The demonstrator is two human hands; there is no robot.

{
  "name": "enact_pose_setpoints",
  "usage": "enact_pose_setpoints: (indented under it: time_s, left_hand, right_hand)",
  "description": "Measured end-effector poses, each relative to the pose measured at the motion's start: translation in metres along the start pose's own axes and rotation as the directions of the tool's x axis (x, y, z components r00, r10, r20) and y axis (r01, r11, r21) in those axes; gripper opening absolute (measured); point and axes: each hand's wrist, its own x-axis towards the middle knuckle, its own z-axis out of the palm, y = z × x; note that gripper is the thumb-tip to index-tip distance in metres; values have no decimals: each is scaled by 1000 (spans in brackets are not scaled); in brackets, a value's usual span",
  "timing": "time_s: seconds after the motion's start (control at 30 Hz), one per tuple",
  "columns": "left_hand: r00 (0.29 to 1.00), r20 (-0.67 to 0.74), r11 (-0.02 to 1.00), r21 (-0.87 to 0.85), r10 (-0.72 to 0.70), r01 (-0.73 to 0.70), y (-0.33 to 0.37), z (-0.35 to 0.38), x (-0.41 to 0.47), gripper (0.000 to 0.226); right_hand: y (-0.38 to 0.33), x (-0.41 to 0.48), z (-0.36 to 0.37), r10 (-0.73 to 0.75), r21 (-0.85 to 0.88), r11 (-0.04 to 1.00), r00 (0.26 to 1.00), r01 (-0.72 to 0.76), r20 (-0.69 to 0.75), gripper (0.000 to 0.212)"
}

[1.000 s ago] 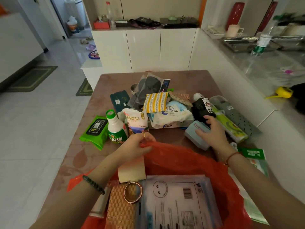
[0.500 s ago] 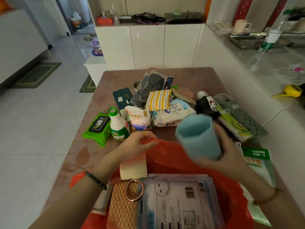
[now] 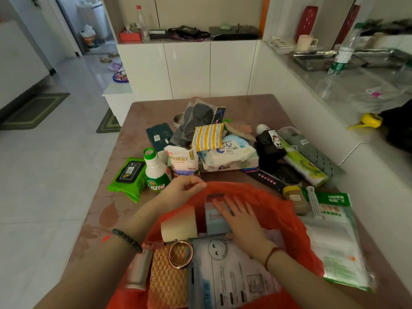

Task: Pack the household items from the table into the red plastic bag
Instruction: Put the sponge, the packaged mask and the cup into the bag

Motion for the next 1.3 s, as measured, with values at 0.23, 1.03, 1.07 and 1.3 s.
enact_pose_setpoints:
  time_s: [0.23, 1.03, 1.07, 1.3]
  left_hand:
    - [1000, -4, 999, -36, 2, -2, -6, -6, -1, 32]
    - [991, -132, 971, 236, -1, 32, 15, 17, 29, 13]
    - [989, -145, 980, 197, 7, 22, 16, 16, 28, 11]
    - [984, -165, 997, 46, 68, -61, 18, 11, 16, 20]
  right_hand:
    - [38, -31, -64, 211, 576, 811, 866, 103, -453, 24]
    - [43, -41, -65, 92, 769, 620, 988, -155, 125, 60]
    - [40, -35, -53, 138, 765, 615, 982, -190, 133, 62]
    - [61, -22, -17, 217, 440, 874, 976, -207, 30, 71]
